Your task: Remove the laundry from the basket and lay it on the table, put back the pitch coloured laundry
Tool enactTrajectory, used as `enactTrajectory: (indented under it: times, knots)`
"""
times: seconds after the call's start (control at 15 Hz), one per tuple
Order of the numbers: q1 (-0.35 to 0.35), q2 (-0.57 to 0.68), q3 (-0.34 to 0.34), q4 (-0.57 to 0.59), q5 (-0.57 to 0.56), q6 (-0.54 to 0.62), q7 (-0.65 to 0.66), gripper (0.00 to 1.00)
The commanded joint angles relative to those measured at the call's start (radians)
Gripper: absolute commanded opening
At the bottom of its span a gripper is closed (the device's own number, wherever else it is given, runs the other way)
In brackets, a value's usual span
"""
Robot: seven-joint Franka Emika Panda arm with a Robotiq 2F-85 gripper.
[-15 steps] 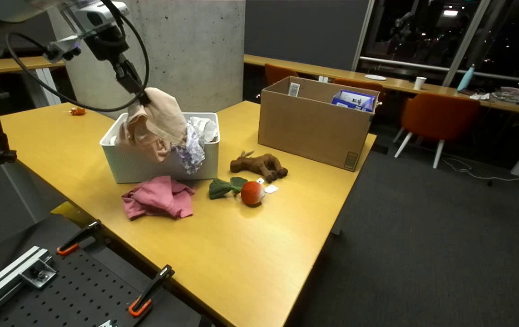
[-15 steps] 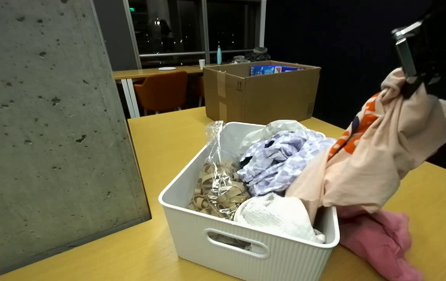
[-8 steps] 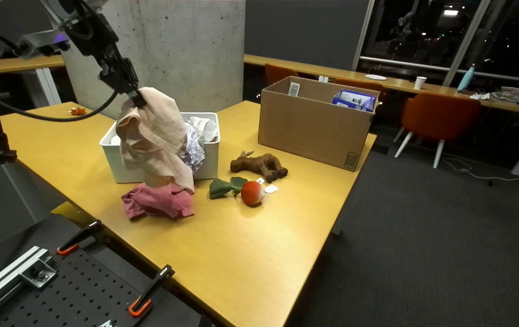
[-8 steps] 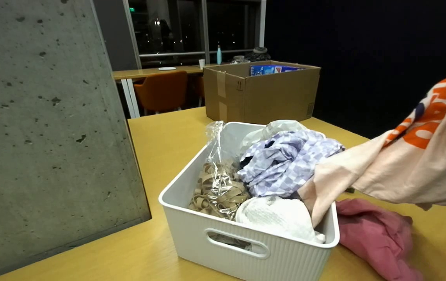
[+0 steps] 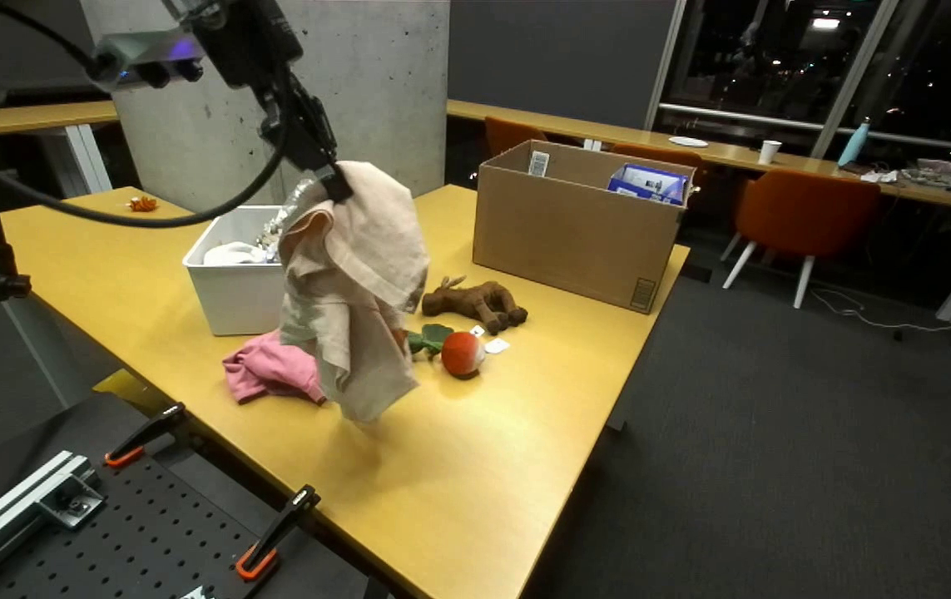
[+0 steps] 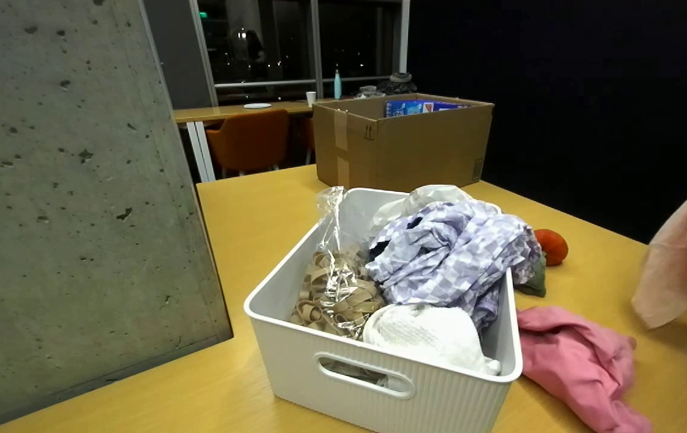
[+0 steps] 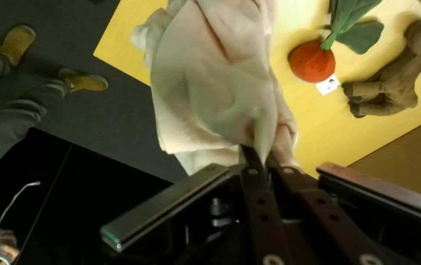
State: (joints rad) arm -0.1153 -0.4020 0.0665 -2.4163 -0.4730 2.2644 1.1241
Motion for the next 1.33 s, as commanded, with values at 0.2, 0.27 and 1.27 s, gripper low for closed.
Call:
enactTrajectory:
  times: [0.2,0.27,1.27]
  knots:
    - [-0.036,0.303,-0.017,0.333,-0.049,0.000,-0.251,0.01]
    - [-0.025,0.342,-0.024,0.371,-0.039,0.002,-0.306,0.01]
    - [0.145,0.728,-0.106,0.589,-0.084,0.259,-0.601,0.01]
